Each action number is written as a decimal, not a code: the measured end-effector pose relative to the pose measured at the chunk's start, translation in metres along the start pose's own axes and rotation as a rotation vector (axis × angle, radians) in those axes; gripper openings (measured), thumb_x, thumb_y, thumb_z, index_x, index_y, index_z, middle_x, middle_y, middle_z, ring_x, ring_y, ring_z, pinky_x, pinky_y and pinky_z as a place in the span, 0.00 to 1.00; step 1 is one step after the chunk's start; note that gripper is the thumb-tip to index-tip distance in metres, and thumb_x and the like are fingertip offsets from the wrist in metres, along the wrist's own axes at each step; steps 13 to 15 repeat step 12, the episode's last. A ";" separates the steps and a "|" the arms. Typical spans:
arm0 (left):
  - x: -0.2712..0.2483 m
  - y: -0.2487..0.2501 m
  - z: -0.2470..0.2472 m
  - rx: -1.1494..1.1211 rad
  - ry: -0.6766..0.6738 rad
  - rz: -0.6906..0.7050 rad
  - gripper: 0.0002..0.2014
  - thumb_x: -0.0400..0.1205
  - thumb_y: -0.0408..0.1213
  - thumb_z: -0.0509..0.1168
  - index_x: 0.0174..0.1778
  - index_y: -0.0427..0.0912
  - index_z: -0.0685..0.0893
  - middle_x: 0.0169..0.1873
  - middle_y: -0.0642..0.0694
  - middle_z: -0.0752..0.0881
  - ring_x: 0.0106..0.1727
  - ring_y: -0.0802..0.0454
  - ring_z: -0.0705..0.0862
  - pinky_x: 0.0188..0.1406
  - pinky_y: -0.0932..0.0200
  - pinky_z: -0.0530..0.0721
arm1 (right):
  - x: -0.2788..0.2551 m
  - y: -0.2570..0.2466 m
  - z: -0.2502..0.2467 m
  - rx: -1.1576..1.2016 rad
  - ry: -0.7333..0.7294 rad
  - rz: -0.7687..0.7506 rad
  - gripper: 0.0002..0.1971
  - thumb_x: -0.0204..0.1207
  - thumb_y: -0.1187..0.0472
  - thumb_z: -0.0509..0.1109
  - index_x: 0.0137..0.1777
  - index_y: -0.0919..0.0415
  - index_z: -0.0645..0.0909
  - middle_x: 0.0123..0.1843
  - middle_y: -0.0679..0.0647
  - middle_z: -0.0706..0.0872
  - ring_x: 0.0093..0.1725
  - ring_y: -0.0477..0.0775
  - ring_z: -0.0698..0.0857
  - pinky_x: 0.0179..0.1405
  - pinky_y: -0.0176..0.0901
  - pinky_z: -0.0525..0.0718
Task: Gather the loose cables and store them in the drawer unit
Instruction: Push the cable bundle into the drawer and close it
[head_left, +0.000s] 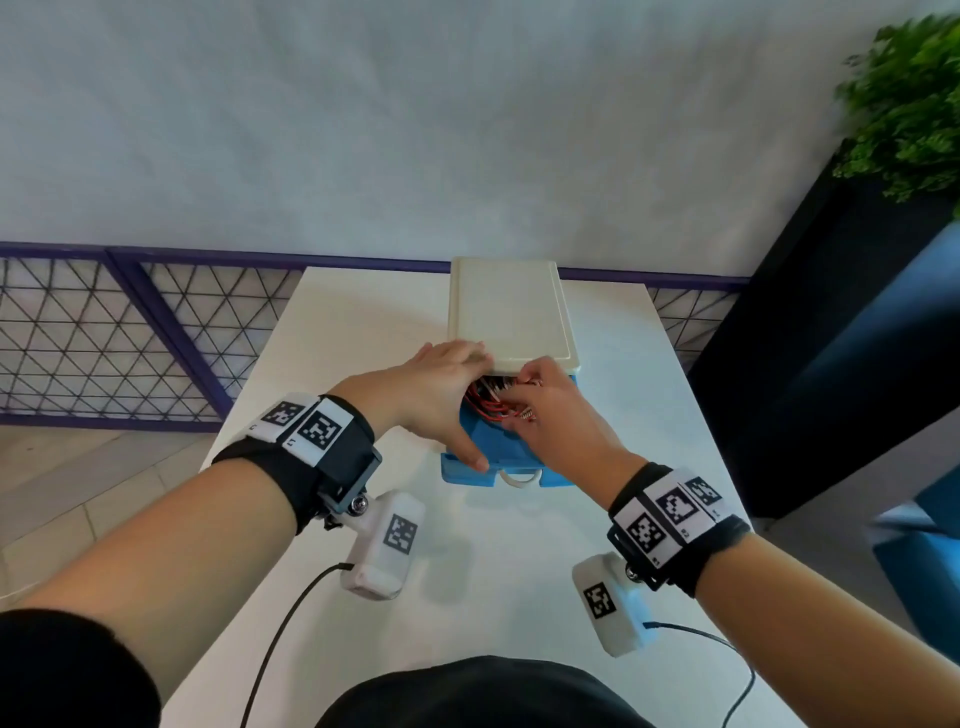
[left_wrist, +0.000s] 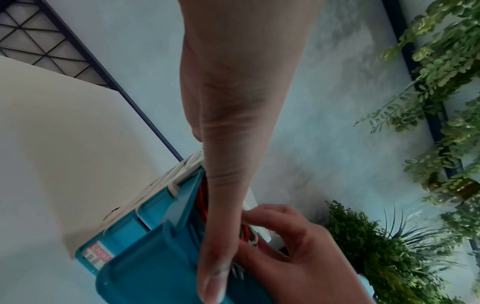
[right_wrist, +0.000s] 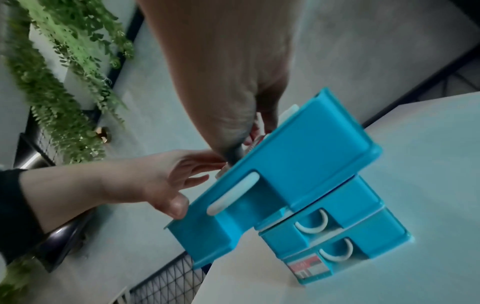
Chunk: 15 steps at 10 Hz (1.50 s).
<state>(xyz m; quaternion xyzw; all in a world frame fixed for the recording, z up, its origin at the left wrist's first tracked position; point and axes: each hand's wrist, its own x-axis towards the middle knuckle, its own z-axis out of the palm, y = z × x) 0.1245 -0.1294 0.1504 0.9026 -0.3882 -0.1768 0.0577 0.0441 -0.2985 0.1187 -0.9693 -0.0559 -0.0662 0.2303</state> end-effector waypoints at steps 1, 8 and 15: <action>0.001 0.001 -0.008 0.058 0.036 -0.002 0.56 0.56 0.68 0.74 0.78 0.50 0.63 0.77 0.51 0.61 0.75 0.45 0.62 0.77 0.50 0.63 | 0.003 0.003 -0.013 0.127 0.130 0.054 0.10 0.70 0.57 0.79 0.50 0.59 0.88 0.54 0.49 0.72 0.52 0.48 0.76 0.55 0.38 0.76; 0.022 0.014 0.004 0.140 0.536 -0.050 0.10 0.81 0.38 0.63 0.52 0.46 0.88 0.52 0.50 0.86 0.54 0.47 0.80 0.38 0.57 0.74 | 0.035 0.016 -0.017 -0.170 0.061 0.067 0.09 0.82 0.61 0.60 0.53 0.56 0.82 0.57 0.54 0.81 0.57 0.58 0.76 0.52 0.48 0.75; -0.033 -0.004 0.035 -0.242 0.335 -0.049 0.25 0.79 0.49 0.62 0.73 0.65 0.68 0.80 0.59 0.62 0.78 0.62 0.65 0.75 0.60 0.68 | -0.020 0.020 -0.035 -0.044 0.005 0.118 0.11 0.81 0.56 0.62 0.60 0.46 0.80 0.63 0.40 0.75 0.67 0.48 0.76 0.66 0.48 0.75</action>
